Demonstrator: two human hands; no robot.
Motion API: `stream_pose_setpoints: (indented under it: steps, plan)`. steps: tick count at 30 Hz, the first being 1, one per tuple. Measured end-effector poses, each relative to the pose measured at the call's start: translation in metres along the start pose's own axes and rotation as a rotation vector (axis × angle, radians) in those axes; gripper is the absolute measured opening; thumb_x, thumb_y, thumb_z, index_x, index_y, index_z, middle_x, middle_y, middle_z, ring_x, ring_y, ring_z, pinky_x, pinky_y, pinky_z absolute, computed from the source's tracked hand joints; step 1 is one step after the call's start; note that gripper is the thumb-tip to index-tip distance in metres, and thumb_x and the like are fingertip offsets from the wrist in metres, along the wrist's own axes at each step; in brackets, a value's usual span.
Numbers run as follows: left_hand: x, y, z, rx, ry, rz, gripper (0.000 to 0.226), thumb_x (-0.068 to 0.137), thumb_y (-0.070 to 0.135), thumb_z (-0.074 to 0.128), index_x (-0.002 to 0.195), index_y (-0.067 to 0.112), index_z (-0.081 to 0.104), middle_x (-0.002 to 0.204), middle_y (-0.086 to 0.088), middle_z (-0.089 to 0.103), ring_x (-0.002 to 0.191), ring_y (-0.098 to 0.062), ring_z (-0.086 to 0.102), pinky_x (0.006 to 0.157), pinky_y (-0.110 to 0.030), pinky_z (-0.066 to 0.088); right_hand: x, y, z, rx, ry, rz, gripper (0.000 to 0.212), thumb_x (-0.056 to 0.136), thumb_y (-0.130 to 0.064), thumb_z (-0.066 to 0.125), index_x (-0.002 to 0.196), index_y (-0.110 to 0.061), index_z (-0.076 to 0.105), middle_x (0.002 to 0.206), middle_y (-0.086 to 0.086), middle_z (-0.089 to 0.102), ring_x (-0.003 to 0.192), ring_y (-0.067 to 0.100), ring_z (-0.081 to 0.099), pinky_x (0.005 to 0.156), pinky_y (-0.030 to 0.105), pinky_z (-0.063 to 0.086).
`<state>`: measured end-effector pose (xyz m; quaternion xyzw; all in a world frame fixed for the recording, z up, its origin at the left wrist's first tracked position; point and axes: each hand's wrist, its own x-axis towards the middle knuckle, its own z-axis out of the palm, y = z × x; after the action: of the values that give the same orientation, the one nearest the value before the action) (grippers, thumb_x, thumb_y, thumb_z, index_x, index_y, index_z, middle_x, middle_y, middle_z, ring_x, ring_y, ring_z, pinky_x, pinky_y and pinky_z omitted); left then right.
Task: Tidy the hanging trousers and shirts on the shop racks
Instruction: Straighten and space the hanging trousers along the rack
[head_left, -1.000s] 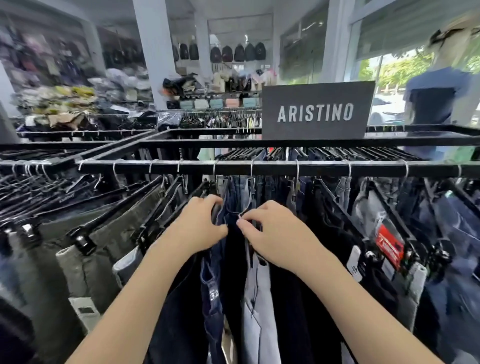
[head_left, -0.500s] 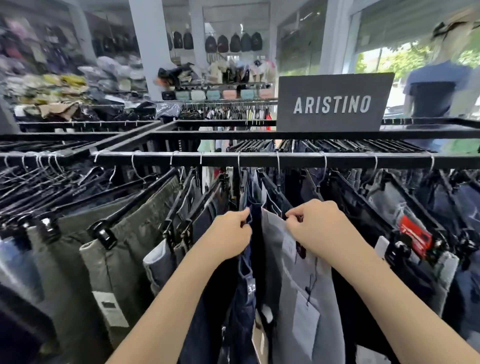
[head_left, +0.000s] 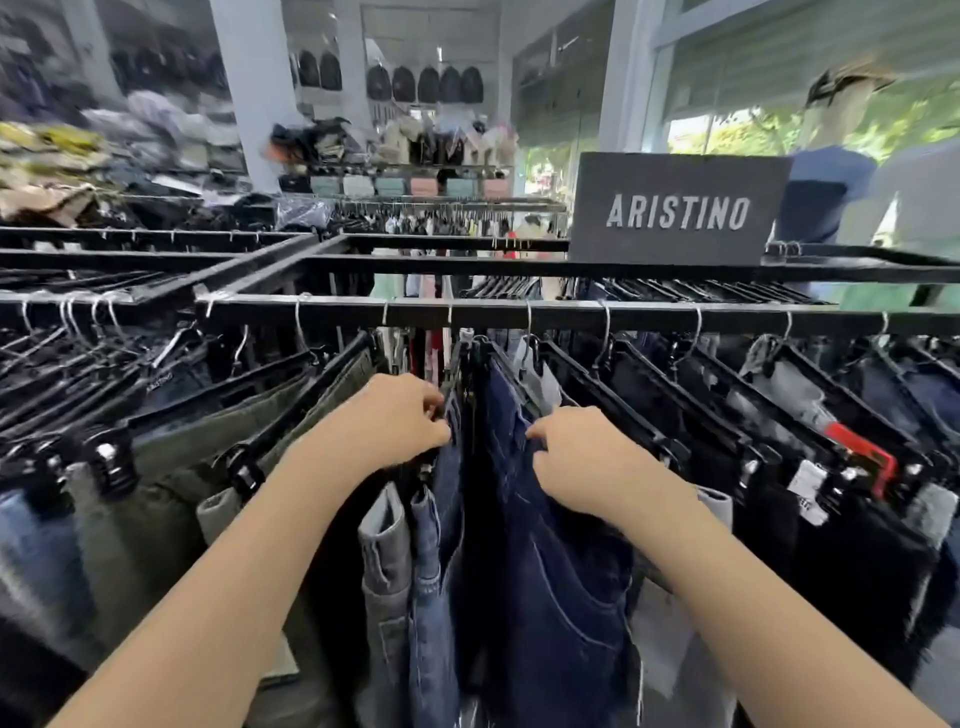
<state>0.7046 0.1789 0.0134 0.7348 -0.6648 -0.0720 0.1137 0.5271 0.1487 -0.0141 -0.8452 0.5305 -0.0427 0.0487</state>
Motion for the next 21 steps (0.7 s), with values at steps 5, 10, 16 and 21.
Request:
stream_pose_setpoints:
  steps: [5, 10, 16, 21]
  plan:
    - [0.006, -0.022, -0.006, -0.004, -0.009, 0.041, 0.046, 0.088, 0.02, 0.056, 0.134, 0.023, 0.055, 0.131, 0.0, 0.059, 0.119, -0.019, 0.055, 0.1, -0.027, 0.043, -0.009, 0.029, -0.002, 0.137, 0.013, 0.101, 0.041, 0.098, -0.012, 0.04, 0.133, -0.02, 0.059, 0.131, 0.005, 0.061, 0.09, 0.019, 0.055, 0.077, 0.022, 0.039]
    - [0.015, -0.03, 0.001, -0.019, -0.013, 0.038, 0.039, 0.088, 0.028, 0.053, 0.124, 0.013, 0.058, 0.122, -0.002, 0.064, 0.114, -0.023, 0.058, 0.098, -0.031, 0.046, -0.005, 0.035, 0.0, 0.217, 0.023, 0.174, 0.043, 0.099, -0.018, 0.043, 0.136, -0.036, 0.055, 0.127, 0.002, 0.066, 0.073, 0.011, 0.05, 0.072, 0.019, 0.035]
    - [0.025, 0.013, 0.013, 0.068, -0.09, 0.134, 0.025, 0.091, 0.028, 0.051, 0.085, 0.004, 0.053, 0.08, -0.007, 0.054, 0.078, -0.026, 0.058, 0.065, -0.03, 0.045, -0.01, 0.019, -0.001, 0.241, 0.017, 0.196, 0.044, 0.095, -0.032, 0.054, 0.138, -0.033, 0.054, 0.135, -0.001, 0.06, 0.11, 0.02, 0.061, 0.084, 0.02, 0.041]
    - [0.051, 0.015, 0.047, -0.676, 0.0, -0.175, 0.016, 0.083, 0.019, 0.055, 0.077, 0.009, 0.045, 0.074, -0.011, 0.05, 0.069, -0.025, 0.051, 0.059, -0.027, 0.036, -0.013, 0.023, 0.001, 0.254, 0.017, 0.215, 0.046, 0.094, -0.037, 0.053, 0.139, -0.039, 0.05, 0.126, -0.002, 0.064, 0.085, 0.013, 0.064, 0.07, 0.022, 0.045]
